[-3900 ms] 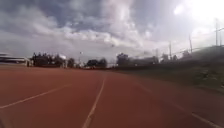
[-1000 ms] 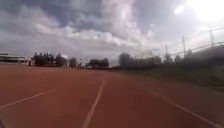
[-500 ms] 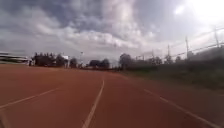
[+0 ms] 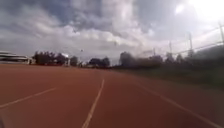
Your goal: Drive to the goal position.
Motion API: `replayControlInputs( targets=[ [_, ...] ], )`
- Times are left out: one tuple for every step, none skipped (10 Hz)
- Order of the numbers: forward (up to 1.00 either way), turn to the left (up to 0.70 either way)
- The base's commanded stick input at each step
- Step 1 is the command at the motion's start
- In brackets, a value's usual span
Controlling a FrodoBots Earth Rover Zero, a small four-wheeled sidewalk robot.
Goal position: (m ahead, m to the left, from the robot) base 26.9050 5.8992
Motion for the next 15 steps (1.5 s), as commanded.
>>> replayControlInputs(
  targets=[
    [0.70,0.00],
    [0.70,0.00],
    [0.70,0.00],
    [0.70,0.00],
    [0.70,0.00],
    [0.70,0.00],
    [0.70,0.00],
    [0.70,0.00],
    [0.70,0.00],
    [0.70,0.00],
    [0.70,0.00],
    [0.70,0.00],
    [0.70,0.00],
    [0.70,0.00],
    [0.70,0.00]
  ],
)
